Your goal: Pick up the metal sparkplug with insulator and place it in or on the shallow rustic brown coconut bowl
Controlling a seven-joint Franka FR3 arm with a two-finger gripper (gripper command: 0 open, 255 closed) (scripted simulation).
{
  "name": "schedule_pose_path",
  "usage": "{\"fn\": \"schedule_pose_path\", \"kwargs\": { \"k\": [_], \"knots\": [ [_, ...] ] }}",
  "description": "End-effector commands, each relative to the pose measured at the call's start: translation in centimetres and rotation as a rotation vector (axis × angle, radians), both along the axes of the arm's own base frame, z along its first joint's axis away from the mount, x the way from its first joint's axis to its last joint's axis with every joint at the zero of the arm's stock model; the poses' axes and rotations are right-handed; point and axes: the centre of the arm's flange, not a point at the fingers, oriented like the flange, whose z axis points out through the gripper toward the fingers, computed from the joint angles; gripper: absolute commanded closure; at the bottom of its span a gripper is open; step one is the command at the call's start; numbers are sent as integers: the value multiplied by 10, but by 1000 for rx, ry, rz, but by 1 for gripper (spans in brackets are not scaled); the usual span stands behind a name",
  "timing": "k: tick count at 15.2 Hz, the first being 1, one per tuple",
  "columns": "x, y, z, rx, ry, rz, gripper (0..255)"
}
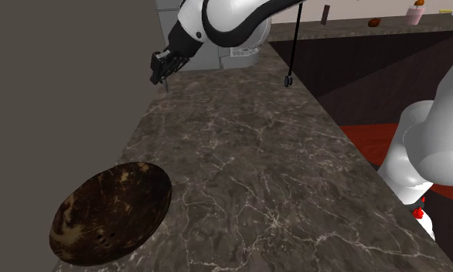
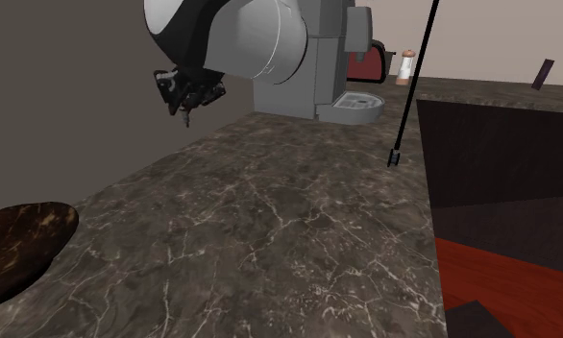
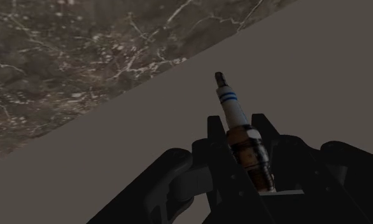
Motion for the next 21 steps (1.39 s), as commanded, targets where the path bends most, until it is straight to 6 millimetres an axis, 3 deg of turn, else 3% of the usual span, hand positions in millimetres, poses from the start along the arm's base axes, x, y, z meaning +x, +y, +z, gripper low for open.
{"fn": "schedule_pose_path", "kwargs": {
  "k": [1, 3, 21],
  "knots": [
    [-1, 0, 10, 0, 0, 0, 255],
    [-1, 0, 20, 0, 0, 0, 255],
    [-166, 171, 19, 0, 0, 0, 255]
  ]
}}
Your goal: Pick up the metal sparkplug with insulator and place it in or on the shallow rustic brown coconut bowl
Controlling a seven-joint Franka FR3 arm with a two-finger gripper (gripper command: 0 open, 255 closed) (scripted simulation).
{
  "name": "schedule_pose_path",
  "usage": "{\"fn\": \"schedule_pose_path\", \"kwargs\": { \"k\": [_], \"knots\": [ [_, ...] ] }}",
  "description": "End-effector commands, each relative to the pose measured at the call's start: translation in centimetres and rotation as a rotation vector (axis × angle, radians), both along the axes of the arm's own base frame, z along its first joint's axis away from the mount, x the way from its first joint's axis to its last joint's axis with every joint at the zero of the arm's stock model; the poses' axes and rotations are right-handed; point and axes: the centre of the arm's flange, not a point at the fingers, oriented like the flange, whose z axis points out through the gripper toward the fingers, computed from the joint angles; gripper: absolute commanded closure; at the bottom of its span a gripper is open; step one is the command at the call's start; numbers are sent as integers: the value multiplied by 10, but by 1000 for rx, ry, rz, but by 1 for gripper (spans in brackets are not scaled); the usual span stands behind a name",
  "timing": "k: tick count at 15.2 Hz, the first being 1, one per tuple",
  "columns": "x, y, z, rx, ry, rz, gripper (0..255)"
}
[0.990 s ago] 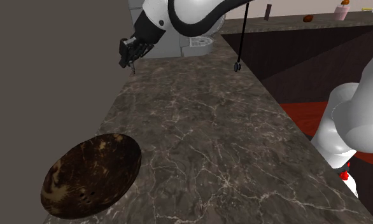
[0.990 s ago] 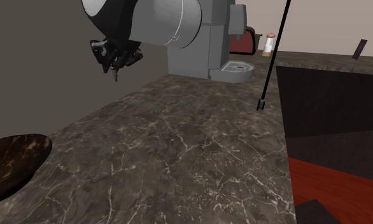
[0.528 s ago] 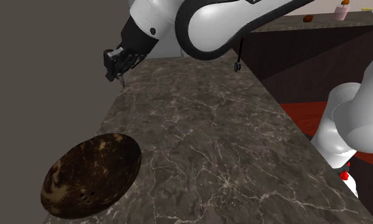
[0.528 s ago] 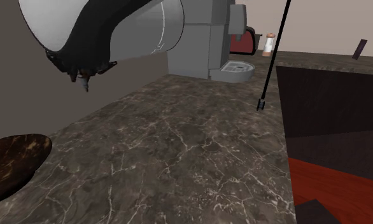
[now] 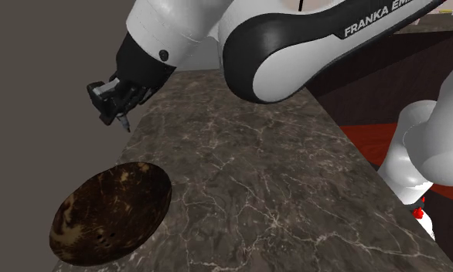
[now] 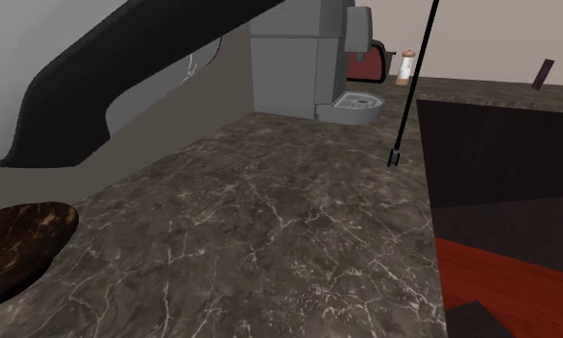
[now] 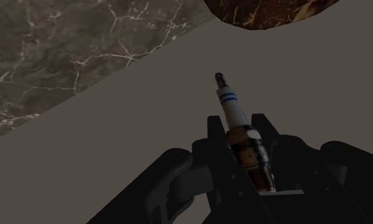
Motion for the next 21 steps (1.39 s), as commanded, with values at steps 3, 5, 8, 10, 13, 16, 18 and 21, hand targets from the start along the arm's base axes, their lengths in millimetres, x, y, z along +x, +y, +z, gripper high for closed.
{"fn": "schedule_pose_path", "kwargs": {
  "k": [3, 5, 8, 10, 13, 16, 18, 21],
  "knots": [
    [-38, 39, 0, 2, -1, -3, 255],
    [-56, 58, 0, 2, -1, -3, 255],
    [-77, 79, -5, 2, -1, -3, 255],
    [-77, 79, -16, 2, -1, -3, 255],
    [-77, 79, -32, 2, -1, -3, 255],
    [-77, 79, -48, 2, -1, -3, 255],
    [-77, 79, -58, 2, -1, -3, 255],
    [-77, 79, -70, 2, -1, -3, 255]
  ]
}}
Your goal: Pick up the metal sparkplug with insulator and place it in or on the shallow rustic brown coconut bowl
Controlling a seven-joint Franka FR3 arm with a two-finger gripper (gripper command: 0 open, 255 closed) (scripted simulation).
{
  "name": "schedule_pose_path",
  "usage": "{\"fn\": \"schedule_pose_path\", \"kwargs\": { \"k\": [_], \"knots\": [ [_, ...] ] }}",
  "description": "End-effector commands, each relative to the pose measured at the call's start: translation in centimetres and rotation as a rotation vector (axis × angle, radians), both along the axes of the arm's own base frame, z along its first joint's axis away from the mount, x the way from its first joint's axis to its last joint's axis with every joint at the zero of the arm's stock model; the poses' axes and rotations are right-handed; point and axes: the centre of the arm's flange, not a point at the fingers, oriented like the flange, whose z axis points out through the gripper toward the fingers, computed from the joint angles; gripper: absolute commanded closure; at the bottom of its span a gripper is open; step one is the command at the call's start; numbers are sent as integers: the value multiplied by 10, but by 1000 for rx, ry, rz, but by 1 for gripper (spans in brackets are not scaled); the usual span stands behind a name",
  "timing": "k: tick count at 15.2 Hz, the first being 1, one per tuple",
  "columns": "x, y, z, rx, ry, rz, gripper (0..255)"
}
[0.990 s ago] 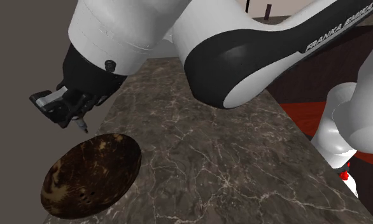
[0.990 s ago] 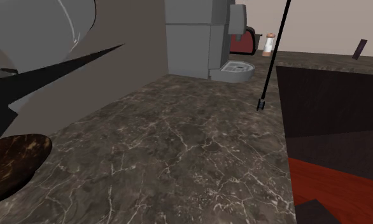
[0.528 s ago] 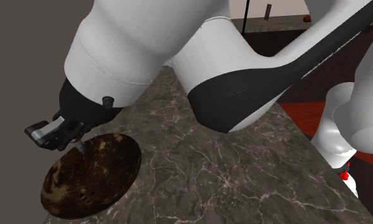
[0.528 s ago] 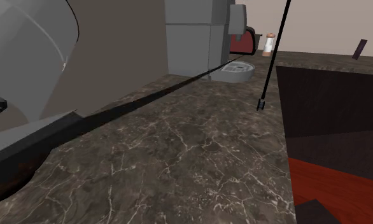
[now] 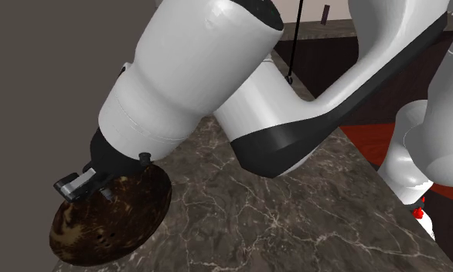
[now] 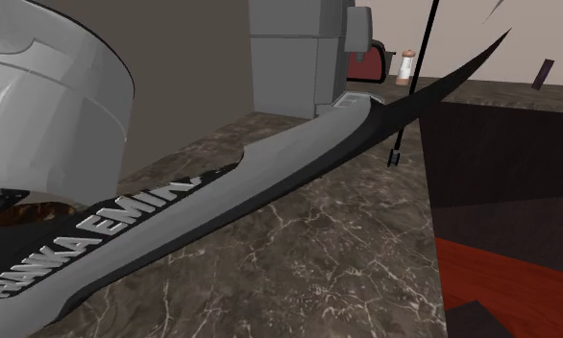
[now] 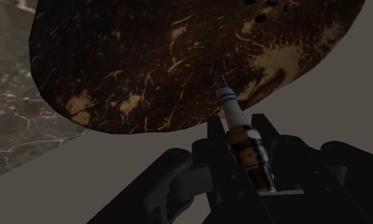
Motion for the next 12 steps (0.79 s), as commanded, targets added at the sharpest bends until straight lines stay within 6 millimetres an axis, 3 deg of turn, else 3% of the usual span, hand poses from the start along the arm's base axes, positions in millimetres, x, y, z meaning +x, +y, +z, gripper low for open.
{"fn": "schedule_pose_path", "kwargs": {
  "k": [1, 7, 8, 12],
  "knots": [
    [0, 0, -3, 0, 0, 0, 255],
    [0, 0, -3, 0, 0, 0, 255],
    [0, 0, -3, 0, 0, 0, 0],
    [0, 0, -3, 0, 0, 0, 0]
  ]
}}
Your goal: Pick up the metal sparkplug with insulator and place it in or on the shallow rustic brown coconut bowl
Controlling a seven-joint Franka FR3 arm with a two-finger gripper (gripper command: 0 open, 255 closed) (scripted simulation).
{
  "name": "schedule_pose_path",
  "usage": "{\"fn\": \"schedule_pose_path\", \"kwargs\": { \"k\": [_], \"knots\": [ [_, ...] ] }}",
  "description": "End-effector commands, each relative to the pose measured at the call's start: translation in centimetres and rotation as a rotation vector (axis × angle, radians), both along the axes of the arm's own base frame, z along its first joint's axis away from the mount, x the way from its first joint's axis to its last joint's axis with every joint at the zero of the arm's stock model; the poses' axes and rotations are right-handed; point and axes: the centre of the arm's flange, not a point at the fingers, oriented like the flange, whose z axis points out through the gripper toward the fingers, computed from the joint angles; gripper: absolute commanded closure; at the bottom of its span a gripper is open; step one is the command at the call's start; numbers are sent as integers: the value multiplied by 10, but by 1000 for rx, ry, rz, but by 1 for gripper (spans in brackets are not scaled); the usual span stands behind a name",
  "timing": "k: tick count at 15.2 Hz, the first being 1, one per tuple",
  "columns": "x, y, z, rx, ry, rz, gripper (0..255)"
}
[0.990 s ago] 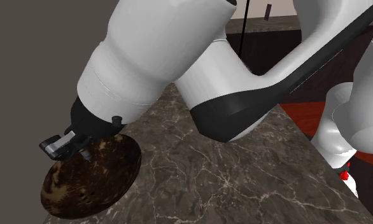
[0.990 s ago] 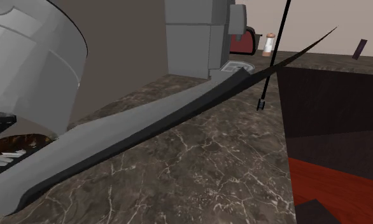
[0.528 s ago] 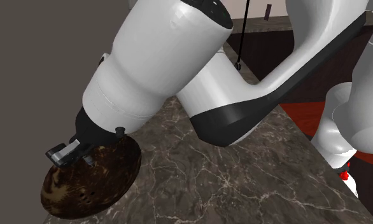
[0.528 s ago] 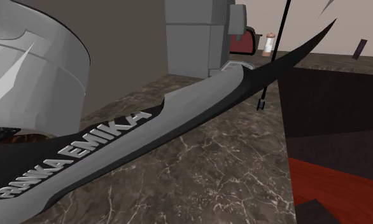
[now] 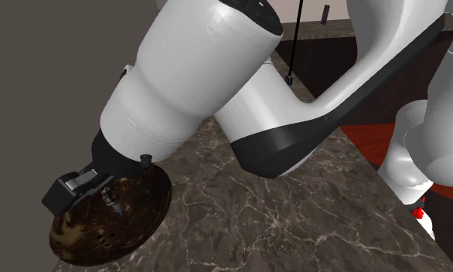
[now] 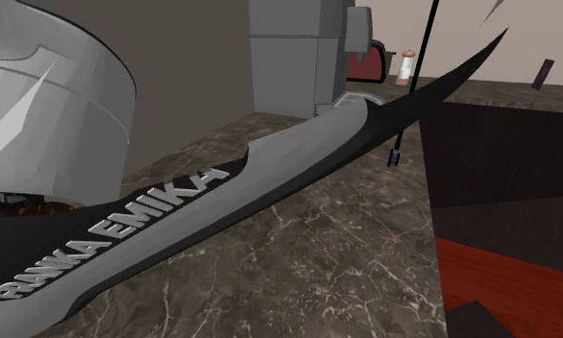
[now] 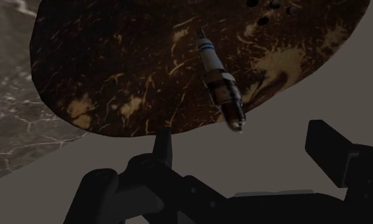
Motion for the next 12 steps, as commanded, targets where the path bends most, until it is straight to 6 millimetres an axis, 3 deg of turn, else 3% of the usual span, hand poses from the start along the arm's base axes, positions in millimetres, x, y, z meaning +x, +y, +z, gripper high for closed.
{"fn": "schedule_pose_path", "kwargs": {
  "k": [1, 5, 12],
  "knots": [
    [0, 0, 0, 0, 0, 0, 0],
    [-26, -24, 35, 0, 0, 0, 0],
    [-26, -24, 35, 0, 0, 0, 0]
  ]
}}
